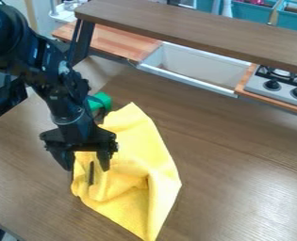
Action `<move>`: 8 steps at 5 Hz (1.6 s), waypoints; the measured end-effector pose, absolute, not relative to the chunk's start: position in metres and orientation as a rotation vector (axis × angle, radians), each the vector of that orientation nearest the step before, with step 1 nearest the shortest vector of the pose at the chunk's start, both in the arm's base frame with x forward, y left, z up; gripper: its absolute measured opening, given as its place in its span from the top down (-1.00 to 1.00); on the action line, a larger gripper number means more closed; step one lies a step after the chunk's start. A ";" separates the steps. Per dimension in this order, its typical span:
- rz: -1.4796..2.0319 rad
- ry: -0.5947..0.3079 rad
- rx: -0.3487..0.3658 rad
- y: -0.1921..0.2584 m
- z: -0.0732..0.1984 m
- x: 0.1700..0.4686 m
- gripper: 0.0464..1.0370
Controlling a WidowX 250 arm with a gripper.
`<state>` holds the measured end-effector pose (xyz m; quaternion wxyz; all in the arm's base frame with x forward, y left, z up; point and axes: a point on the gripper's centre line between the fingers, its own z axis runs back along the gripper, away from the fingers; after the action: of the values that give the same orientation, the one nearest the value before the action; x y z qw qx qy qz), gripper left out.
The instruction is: Unfold the cloth from the bottom left to the top right
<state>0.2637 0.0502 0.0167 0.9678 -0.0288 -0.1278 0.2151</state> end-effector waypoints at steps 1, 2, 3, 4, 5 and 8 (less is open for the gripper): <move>0.439 -0.243 -0.058 0.050 0.013 0.262 -0.93; 0.446 -0.234 -0.047 0.051 0.009 0.260 -0.93; 0.463 -0.225 -0.043 0.051 0.005 0.259 -0.93; 0.462 -0.229 -0.032 0.049 0.002 0.261 -0.93; 0.470 -0.224 -0.021 0.048 -0.002 0.261 -0.92; 0.435 -0.281 -0.063 0.048 0.010 0.246 -0.92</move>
<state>0.2459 0.0483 0.0099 0.9661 -0.0312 -0.1392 0.2151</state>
